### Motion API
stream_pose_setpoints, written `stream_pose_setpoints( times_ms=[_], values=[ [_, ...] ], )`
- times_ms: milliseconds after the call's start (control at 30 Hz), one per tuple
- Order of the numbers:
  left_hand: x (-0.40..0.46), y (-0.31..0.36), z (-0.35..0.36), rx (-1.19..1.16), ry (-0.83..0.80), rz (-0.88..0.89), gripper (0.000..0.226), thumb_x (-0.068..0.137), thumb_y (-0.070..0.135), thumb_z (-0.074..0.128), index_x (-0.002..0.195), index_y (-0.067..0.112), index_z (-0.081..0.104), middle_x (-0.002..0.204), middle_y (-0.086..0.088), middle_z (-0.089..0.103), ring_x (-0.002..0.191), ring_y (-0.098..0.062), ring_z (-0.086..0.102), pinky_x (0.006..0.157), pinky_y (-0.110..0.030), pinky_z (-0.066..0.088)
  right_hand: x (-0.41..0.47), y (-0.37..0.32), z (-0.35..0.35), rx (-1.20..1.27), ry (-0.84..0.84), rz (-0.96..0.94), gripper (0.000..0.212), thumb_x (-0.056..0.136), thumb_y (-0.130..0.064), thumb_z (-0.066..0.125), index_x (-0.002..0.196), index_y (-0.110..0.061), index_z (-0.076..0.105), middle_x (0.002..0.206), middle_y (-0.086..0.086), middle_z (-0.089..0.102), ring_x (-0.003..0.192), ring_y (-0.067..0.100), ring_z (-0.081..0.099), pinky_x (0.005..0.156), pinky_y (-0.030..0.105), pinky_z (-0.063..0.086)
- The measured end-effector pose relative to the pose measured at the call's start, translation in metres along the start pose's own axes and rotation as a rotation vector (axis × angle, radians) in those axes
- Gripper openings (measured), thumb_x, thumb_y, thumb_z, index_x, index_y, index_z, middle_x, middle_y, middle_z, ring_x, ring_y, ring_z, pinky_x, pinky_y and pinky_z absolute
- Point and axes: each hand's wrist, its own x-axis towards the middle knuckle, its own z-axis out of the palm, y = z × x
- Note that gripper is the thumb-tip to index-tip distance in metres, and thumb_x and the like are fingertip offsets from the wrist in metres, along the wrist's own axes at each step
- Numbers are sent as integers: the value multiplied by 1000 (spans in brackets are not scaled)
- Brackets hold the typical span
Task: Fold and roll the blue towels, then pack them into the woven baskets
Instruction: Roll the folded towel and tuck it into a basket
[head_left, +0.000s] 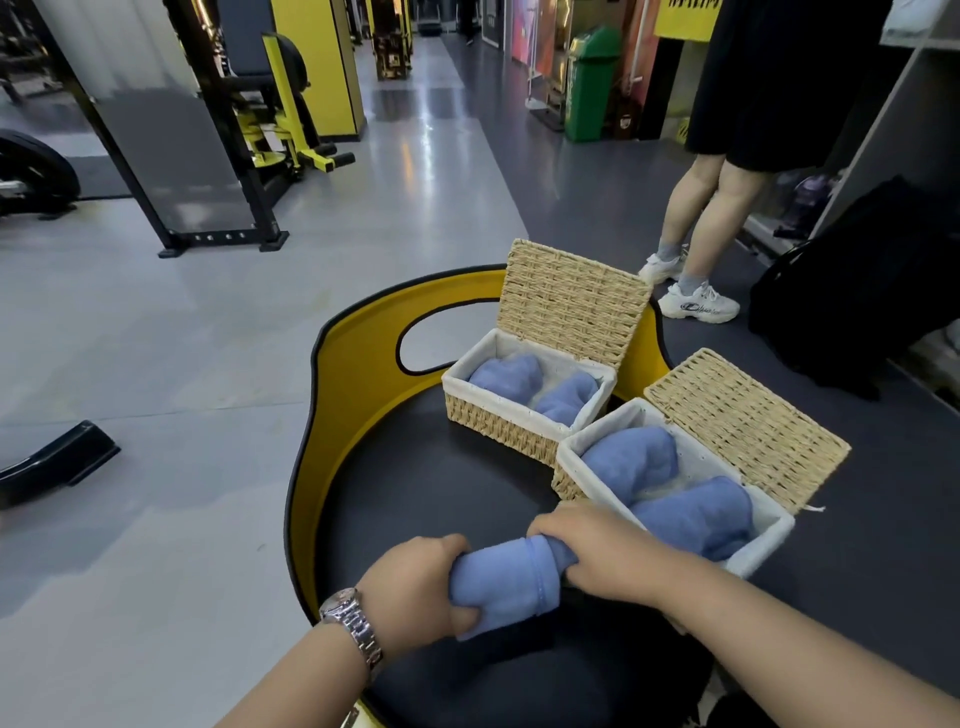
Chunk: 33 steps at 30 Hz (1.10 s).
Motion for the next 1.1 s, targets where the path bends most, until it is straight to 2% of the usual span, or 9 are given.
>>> stream_pose_setpoints(
  times_ms=[133,233,367,533,633,800,933,1033,1100],
  values=[
    [26,18,-31,-144,253,36,46,62,51,63,104,34,56,90,12,66,80,-7,60,69,-28,50,25,19,-65,20,74,12,43,63,-10,48,96,-34,59,88,-11,65,84,10,59,75,31,49],
    [58,29,-51,-181,369,40,42,66,52,65,101,30,57,87,10,65,77,-10,59,64,-28,48,60,34,-113,-21,86,-23,44,62,1,51,92,-29,62,86,-10,64,84,10,55,72,30,45],
    [112,37,-75,-206,432,-49,36,71,51,66,96,28,54,81,8,64,72,-13,59,53,-25,38,108,56,-160,-57,79,-27,43,64,0,49,94,-28,62,92,-8,66,88,17,58,77,37,49],
    [175,34,-83,-282,394,-142,39,75,47,68,101,21,55,88,2,65,77,-17,60,60,-28,47,161,78,-178,-143,6,36,37,75,-4,56,93,-37,54,97,-6,62,88,20,54,73,33,45],
    [207,29,-77,-304,331,-183,43,77,45,69,106,17,55,98,-3,66,88,-21,62,67,-29,47,181,91,-174,-158,-38,78,33,77,-3,54,97,-29,57,96,-3,60,86,21,50,63,27,37],
    [243,26,-75,-165,219,-189,49,78,47,67,112,13,56,103,-6,66,94,-23,62,75,-32,50,206,105,-163,-135,-87,95,34,65,-22,48,95,-36,55,94,-2,62,88,25,55,75,39,47],
    [251,19,-66,-279,188,-218,45,73,34,73,108,10,59,102,-8,67,93,-26,64,78,-32,52,217,106,-158,-241,-156,52,29,72,-11,56,100,-19,59,90,0,61,82,23,52,63,30,40],
    [256,22,-70,-279,74,-263,40,71,29,75,103,10,61,94,-7,64,93,-26,64,72,-28,46,219,108,-152,-300,-211,32,25,75,-7,60,100,-12,61,91,6,62,83,26,55,63,31,38],
    [274,27,-71,-173,-104,-367,52,57,31,79,103,14,63,93,-3,64,91,-26,64,75,-28,47,223,111,-146,-303,-241,48,24,75,-7,61,98,-13,60,92,9,64,84,29,58,67,35,45]
  ],
)
